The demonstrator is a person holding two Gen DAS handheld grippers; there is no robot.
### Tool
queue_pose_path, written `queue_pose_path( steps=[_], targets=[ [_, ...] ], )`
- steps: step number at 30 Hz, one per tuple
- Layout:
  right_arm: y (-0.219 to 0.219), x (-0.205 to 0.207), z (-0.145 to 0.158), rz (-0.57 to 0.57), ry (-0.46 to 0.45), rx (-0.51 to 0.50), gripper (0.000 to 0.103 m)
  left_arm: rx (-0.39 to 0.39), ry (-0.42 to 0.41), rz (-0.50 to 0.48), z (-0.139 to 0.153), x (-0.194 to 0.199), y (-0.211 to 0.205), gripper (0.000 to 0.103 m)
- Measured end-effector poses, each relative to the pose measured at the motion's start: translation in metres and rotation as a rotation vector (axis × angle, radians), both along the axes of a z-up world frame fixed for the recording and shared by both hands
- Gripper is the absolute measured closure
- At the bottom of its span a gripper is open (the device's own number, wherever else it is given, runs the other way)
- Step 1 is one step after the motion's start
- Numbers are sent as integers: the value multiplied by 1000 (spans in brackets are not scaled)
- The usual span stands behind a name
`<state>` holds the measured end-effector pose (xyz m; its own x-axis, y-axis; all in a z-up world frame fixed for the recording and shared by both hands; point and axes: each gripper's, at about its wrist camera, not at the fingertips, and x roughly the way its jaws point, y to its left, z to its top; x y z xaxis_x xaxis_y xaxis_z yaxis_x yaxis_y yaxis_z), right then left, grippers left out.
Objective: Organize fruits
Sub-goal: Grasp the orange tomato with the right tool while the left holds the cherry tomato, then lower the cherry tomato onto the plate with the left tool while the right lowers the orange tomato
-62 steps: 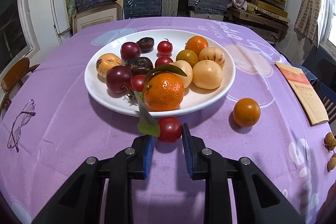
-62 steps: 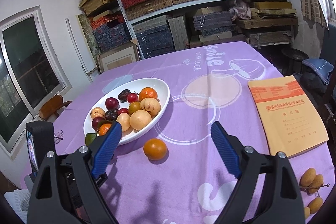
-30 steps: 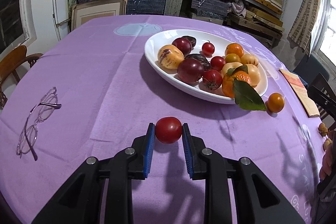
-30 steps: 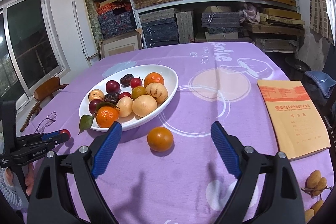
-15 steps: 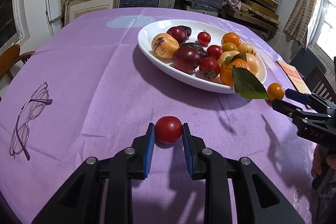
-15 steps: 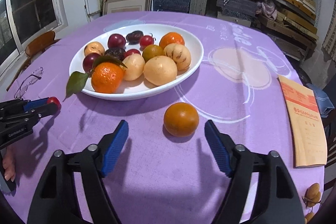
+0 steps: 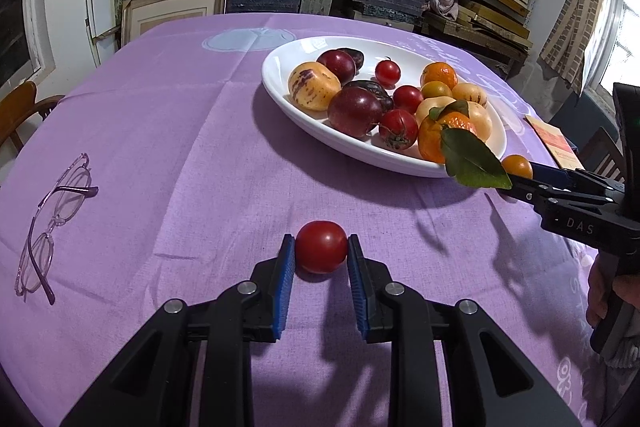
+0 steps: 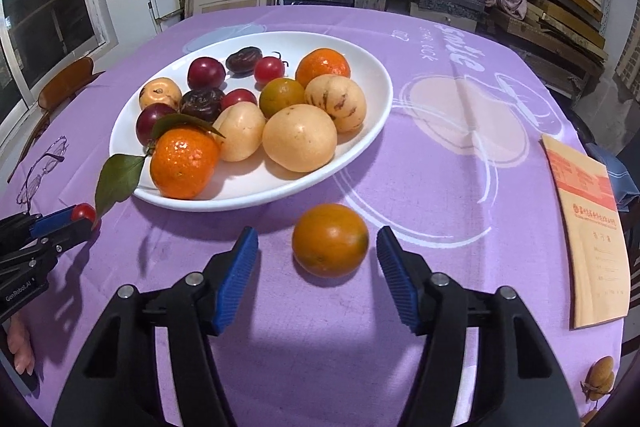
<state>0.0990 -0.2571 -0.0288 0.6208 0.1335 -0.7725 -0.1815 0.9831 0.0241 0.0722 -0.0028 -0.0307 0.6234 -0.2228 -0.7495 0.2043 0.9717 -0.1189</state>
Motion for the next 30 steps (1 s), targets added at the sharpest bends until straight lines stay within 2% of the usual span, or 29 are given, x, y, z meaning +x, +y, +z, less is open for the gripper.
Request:
queue_pose_path(
  steps=[1,3,7,15,21,25,30],
  targets=[
    [5,0,0,1,-8,-21,46,-1,0,0,0,0,0,76],
    [12,1,0,24,3,-26,64,-4,1,0,0,0,1,76],
    [20,2,-4,39,26,-33,64,-5,2,0,0,0,1,76],
    [24,-5,-5,46,-5,-26,65,-9,8,0,0,0,2,76],
    [31,-34,2,70,-33,-12,65,-10,7,-1,0,0,2,76],
    [30,-66,9,73,-61,28,65,-39,5,4,3,-1,4,76],
    [29,-83,33,70,-127,51,65,-60,-23,17,16,-1,5,76]
  ],
)
